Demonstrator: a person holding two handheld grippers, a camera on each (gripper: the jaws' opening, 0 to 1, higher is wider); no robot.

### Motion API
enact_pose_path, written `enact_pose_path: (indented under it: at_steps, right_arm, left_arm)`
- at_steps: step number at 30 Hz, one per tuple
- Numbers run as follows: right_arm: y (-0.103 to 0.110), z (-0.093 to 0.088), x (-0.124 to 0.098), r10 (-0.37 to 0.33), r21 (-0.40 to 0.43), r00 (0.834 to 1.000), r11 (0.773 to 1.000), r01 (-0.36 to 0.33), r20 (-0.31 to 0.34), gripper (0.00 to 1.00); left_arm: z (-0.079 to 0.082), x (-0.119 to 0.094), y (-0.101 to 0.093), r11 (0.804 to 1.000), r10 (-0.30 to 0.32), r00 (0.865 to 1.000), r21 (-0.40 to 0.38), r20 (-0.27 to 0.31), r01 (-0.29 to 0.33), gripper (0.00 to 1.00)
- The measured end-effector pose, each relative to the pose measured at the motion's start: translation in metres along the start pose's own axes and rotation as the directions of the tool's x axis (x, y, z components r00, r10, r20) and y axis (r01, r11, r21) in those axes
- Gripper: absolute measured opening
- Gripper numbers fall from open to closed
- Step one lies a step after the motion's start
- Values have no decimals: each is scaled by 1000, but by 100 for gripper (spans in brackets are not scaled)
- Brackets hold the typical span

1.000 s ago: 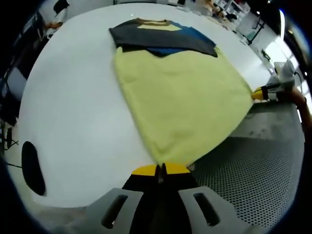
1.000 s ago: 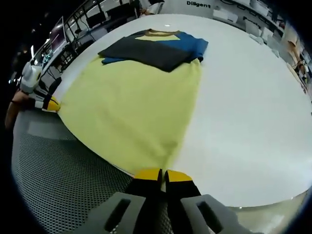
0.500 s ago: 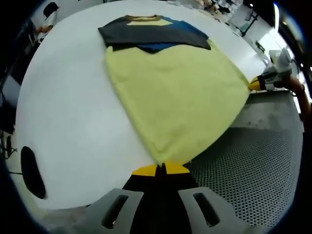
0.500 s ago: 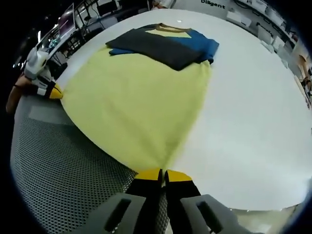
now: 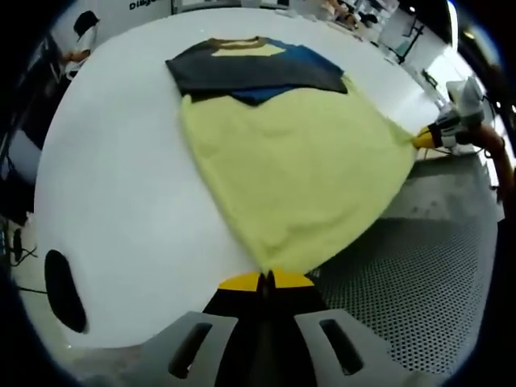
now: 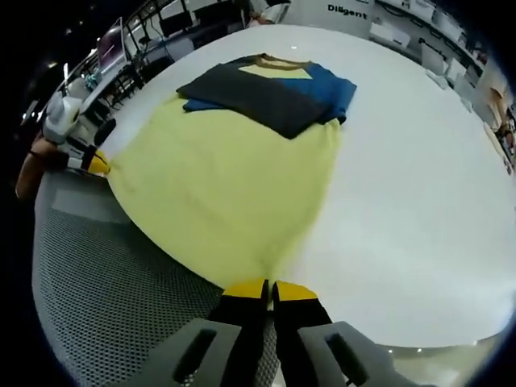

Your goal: Fold the garment on the visible template until the final outline fits inside the template.

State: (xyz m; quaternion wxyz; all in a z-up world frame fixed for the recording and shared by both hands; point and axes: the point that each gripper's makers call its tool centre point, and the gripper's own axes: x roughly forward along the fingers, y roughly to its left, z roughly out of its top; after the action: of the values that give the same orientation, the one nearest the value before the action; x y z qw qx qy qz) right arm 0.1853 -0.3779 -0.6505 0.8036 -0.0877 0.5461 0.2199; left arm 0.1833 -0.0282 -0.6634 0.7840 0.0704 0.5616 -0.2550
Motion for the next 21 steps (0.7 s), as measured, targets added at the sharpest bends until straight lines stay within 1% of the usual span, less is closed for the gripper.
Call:
enact_pose_path:
  at_steps: [3,9,12,14,16,21]
  right_arm:
    - [-2,8,-5,7,15,1000,1000,-8,26,0]
    - [-7,29,-17,-5,22,996,1000,3,84,0]
    - [-10,42,-22,-10,26,993,1000,7,120,0]
    - [-13,52,-25,-21,46,989,999,14,146,0]
    - [-14,62,-29,-21,46,985,999,13,174,0]
    - [-20,82,-37,-47,54,975,998,36,219,0]
  left_arm:
    - [11,-6,2,999,-1,999,-50,42,3,2]
    - [30,-15,7,999,18,996,-53,87,-13,2]
    - [43,-20,12,998,40,991,-59,126,-32,2]
    - [51,-24,15,998,51,988,-56,144,-43,2]
    - [57,-26,19,997,67,985,-55,159,-59,2]
    - [78,-35,27,994,91,971,-74,221,-76,2]
